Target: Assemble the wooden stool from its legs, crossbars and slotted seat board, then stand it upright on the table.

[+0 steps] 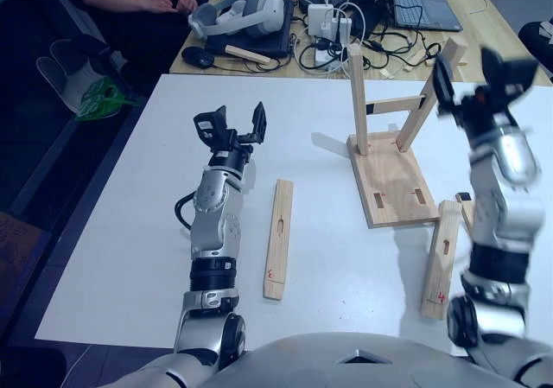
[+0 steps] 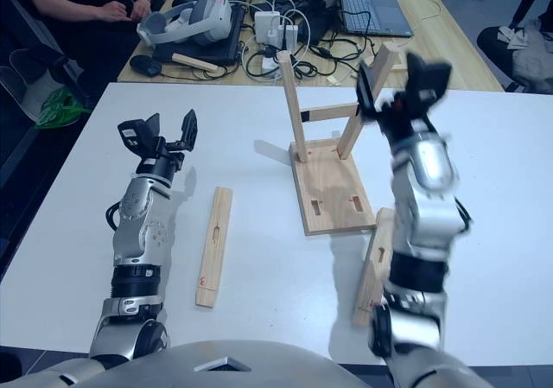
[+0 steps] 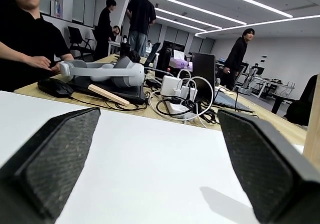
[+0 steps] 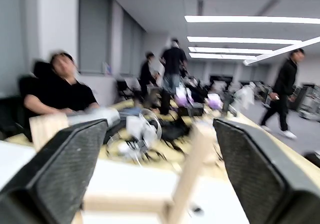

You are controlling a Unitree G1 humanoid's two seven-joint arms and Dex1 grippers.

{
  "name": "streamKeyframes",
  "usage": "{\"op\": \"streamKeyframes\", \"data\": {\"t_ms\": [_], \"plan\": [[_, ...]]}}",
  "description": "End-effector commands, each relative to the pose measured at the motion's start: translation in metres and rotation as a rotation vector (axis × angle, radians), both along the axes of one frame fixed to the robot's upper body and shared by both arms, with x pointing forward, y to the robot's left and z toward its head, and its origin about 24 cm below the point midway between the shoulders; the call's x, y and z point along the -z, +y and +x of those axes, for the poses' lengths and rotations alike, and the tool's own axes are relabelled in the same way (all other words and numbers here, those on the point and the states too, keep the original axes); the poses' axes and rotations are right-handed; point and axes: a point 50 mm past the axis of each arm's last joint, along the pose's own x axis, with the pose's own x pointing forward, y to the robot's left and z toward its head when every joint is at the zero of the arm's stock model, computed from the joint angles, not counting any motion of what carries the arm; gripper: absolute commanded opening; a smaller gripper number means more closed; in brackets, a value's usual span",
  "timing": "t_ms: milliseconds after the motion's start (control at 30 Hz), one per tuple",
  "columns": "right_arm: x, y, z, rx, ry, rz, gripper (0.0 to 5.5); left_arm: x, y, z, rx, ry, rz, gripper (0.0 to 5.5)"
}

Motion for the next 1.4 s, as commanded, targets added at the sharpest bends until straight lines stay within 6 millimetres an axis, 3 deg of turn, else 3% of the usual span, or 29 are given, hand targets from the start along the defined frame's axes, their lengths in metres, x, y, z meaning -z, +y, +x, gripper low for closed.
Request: {"op": "streamKeyframes", "data": {"t_ms": [33, 133, 233, 400, 467, 633, 767, 1000, 1400], "plan": [[0.056, -0.063, -0.116, 0.181, 0.333, -0.150, 4.66, 0.001, -0.007, -0.008, -0.028, -0.014, -0.035, 4.34], [0.078, -0.079, -0.162, 0.206, 0.498, -0.173, 5.39, 0.004, -0.008, -0.012, -0.037, -0.009, -0.044, 4.34], [0.099, -0.081, -0.196, 0.153, 0.657, -0.138, 5.39, 0.004, -0.008, -0.014, -0.039, -0.007, -0.052, 4.34], [0.135, -0.088, -0.212, 0.141, 0.976, -0.018, 5.39, 0.002, -0.007, -0.016, -0.042, -0.004, -0.054, 4.34], [0.146, -0.091, -0.207, 0.155, 1.064, 0.021, 5.39, 0.000, -0.006, -0.015, -0.045, -0.004, -0.051, 4.34], [0.154, -0.096, -0.178, 0.165, 1.087, -0.032, 5.39, -0.004, -0.004, -0.012, -0.044, -0.011, -0.040, 4.34], [0.167, -0.082, -0.182, 0.130, 1.162, -0.005, 5.39, -0.006, -0.003, -0.012, -0.043, -0.011, -0.033, 4.34], [0.171, -0.067, -0.168, 0.054, 1.171, 0.206, 3.99, -0.006, -0.003, -0.012, -0.035, -0.007, -0.025, 4.34], [0.171, -0.063, -0.159, 0.009, 1.173, 0.241, 3.99, -0.005, -0.002, -0.011, -0.035, 0.004, -0.020, 4.34]]}}
